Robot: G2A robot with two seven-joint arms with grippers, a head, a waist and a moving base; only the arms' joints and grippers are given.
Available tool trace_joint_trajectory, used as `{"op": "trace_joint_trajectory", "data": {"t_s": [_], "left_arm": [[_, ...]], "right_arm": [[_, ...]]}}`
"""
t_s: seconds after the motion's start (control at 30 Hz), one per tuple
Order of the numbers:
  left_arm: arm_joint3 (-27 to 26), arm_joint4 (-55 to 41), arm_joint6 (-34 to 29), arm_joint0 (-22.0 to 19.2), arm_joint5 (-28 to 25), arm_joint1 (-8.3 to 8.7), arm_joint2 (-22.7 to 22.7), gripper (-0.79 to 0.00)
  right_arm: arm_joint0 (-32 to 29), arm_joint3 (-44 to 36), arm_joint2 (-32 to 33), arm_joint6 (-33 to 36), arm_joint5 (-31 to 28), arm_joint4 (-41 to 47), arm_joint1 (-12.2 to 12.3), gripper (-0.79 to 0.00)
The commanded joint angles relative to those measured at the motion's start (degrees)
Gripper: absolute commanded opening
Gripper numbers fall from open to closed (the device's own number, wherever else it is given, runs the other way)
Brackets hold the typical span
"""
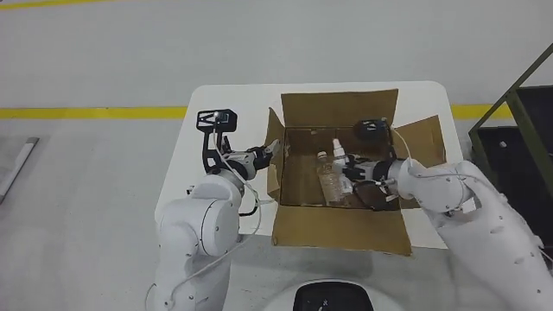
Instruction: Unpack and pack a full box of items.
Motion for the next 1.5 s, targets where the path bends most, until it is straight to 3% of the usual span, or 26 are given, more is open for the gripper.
{"op": "trace_joint_trajectory", "data": {"t_s": [0.0, 0.1, 0.17, 0.2, 0.3, 0.5, 0.7, 0.87, 0.93, 1.1, 1.2, 1.37, 1.47], "left_arm": [[0.0, 0.0, 0.0, 0.0, 0.0, 0.0, 0.0, 0.0], [0.0, 0.0, 0.0, 0.0, 0.0, 0.0, 0.0, 0.0], [0.0, 0.0, 0.0, 0.0, 0.0, 0.0, 0.0, 0.0], [0.0, 0.0, 0.0, 0.0, 0.0, 0.0, 0.0, 0.0], [0.0, 0.0, 0.0, 0.0, 0.0, 0.0, 0.0, 0.0], [0.0, 0.0, 0.0, 0.0, 0.0, 0.0, 0.0, 0.0], [0.0, 0.0, 0.0, 0.0, 0.0, 0.0, 0.0, 0.0], [0.0, 0.0, 0.0, 0.0, 0.0, 0.0, 0.0, 0.0], [0.0, 0.0, 0.0, 0.0, 0.0, 0.0, 0.0, 0.0], [0.0, 0.0, 0.0, 0.0, 0.0, 0.0, 0.0, 0.0], [0.0, 0.0, 0.0, 0.0, 0.0, 0.0, 0.0, 0.0], [0.0, 0.0, 0.0, 0.0, 0.0, 0.0, 0.0, 0.0], [0.0, 0.0, 0.0, 0.0, 0.0, 0.0, 0.0, 0.0]], "right_arm": [[2.2, 2.1, -2.9, -0.5, 1.8, -0.3, -0.6, -0.785], [5.6, 5.4, -7.2, -1.9, 4.7, -2.3, -1.6, -0.785], [7.6, 7.9, -9.9, -2.2, 5.8, -3.6, -2.3, -0.585], [8.4, 9.1, -11.1, -2.0, 6.2, -3.6, -2.6, -0.523], [10.7, 11.7, -13.1, -2.4, 7.0, -3.4, -3.4, -0.422], [12.0, 12.1, -14.6, -1.8, 5.0, -4.1, -3.9, -0.376], [10.1, 8.6, -10.1, -0.3, 3.1, -2.3, -3.0, -0.406], [3.6, -3.1, 4.2, 2.8, 0.5, -2.3, 0.0, -0.44], [-1.3, -10.9, 14.3, 5.4, -1.7, -2.8, 1.7, -0.437], [-11.3, -18.9, 36.9, 10.4, -7.7, -4.3, 4.2, -0.403], [-16.9, -19.3, 48.3, 13.2, -12.7, -7.2, 5.2, -0.345], [-24.4, -16.4, 58.9, 18.2, -22.6, -13.7, 6.4, -0.129], [-26.9, -12.5, 60.5, 20.8, -26.7, -15.2, 7.0, -0.145]]}}
